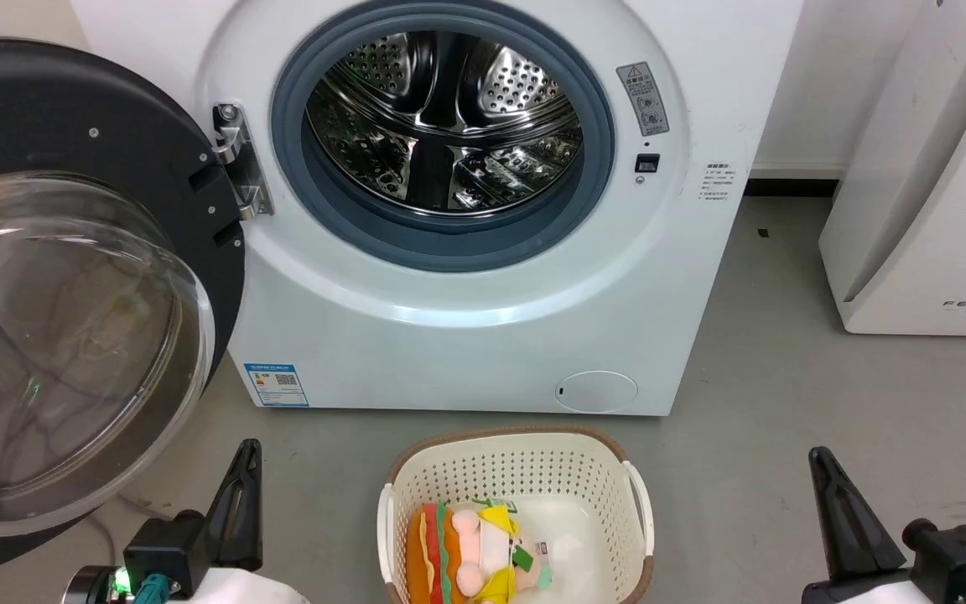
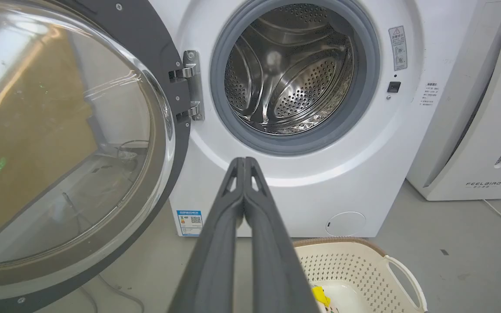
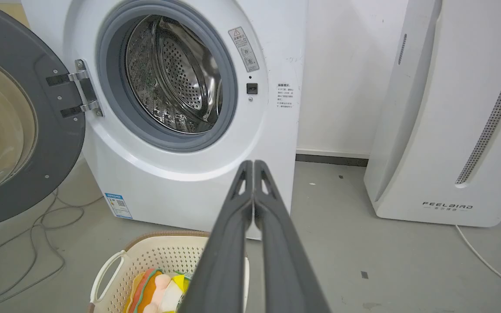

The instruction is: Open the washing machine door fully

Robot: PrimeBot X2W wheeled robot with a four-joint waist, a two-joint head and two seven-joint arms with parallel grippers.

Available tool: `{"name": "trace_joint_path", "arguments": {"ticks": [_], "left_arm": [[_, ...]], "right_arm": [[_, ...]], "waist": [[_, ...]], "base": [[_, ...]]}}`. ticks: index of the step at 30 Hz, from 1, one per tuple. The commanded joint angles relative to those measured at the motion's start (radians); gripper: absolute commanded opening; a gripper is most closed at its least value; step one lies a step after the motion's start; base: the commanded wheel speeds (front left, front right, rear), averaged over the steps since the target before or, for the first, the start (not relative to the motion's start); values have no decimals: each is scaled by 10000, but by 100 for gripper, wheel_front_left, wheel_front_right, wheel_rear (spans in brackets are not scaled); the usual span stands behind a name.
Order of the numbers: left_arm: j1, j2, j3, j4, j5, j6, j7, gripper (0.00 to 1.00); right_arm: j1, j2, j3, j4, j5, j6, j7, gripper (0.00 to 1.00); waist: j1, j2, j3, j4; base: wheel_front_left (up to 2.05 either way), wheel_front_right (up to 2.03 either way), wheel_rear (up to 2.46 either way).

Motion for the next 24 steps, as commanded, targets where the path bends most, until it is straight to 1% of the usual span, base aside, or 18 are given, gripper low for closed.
{"name": "trace_joint_path", "arguments": {"ticks": [1,24], "left_arm": [[-67,5,-13,-53,77,75,52,0],[-146,2,-143,-268,196,242,523,0]], "right_arm": [[-141,7,30,-76,-79,2,57,0],[-322,13,150,-166,-222,3,528,0]], "waist": [[0,0,3,-6],[0,0,56,-96]], "base": [[0,0,0],[0,0,0]]}}
